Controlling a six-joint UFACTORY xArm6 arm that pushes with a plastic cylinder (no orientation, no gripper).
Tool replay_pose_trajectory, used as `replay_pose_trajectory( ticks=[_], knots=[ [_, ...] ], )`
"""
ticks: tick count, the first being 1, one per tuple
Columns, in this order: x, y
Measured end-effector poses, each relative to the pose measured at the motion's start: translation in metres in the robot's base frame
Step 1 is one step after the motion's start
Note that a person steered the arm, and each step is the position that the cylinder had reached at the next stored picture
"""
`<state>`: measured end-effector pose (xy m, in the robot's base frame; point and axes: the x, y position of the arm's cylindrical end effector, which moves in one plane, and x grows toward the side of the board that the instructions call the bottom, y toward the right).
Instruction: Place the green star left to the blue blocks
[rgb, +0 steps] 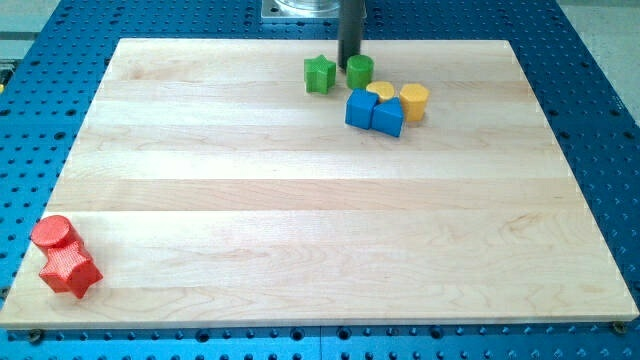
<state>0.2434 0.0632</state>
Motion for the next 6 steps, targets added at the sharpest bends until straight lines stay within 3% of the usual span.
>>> replay_pose_trajectory(
  ticks=[2, 6],
  knots=[
    [0.024, -0.006],
    [0.022, -0.142]
  ],
)
